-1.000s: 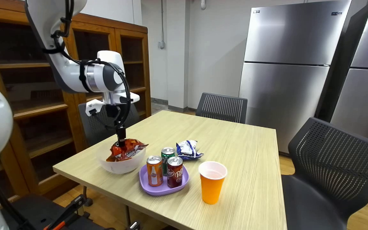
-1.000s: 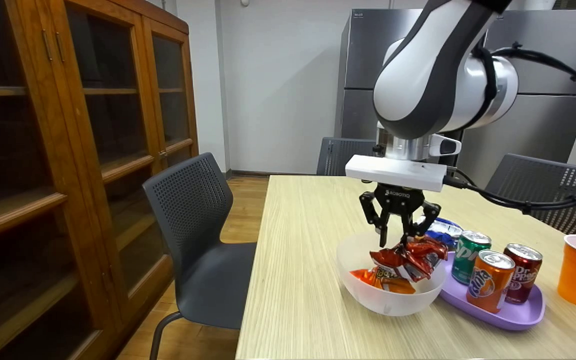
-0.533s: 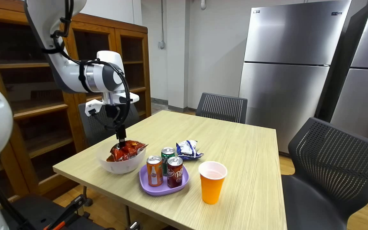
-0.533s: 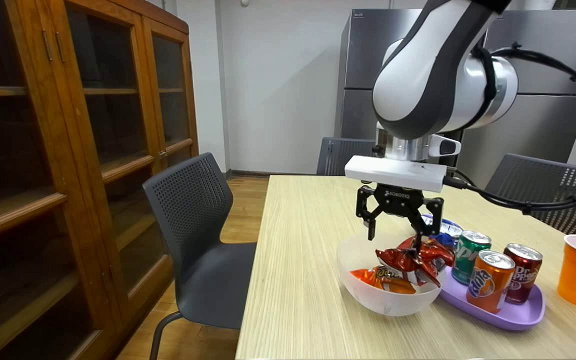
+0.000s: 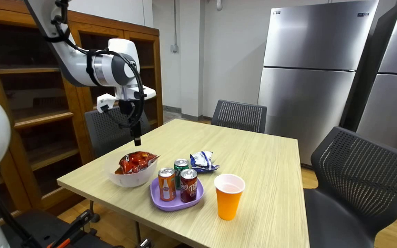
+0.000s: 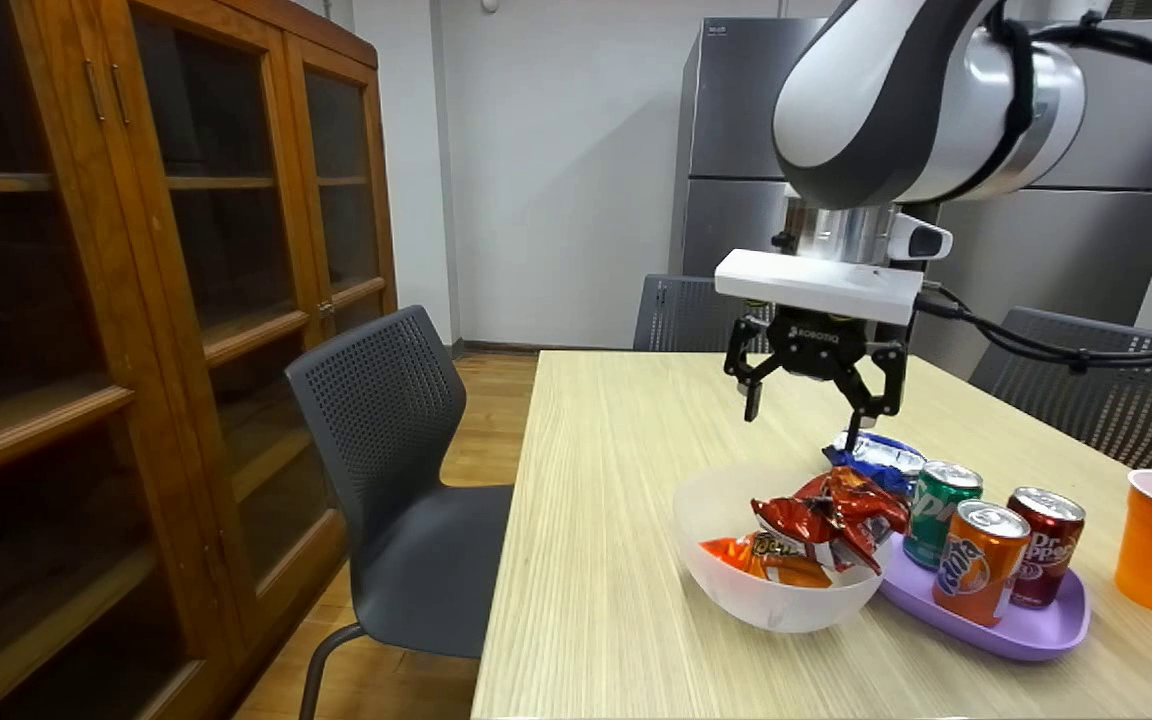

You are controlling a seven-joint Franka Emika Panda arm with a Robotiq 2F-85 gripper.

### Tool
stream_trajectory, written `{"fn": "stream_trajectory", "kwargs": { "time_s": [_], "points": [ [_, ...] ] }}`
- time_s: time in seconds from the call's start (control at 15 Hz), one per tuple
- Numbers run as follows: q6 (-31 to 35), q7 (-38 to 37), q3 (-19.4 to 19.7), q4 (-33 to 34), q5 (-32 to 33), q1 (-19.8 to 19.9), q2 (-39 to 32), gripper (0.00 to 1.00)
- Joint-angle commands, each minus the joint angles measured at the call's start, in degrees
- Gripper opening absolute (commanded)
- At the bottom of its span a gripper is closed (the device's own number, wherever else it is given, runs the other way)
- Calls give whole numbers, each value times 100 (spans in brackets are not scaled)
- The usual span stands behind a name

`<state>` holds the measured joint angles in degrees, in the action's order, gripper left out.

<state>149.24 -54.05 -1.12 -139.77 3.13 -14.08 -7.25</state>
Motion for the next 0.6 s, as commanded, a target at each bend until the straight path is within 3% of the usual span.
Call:
{"fn": "stream_trajectory", "kwargs": {
  "time_s": [0.0,0.53],
  "points": [
    [-260,411,-98,-162,-278,345,545,100],
    [-342,1225,71,56,-572,956,654,100]
  ]
}}
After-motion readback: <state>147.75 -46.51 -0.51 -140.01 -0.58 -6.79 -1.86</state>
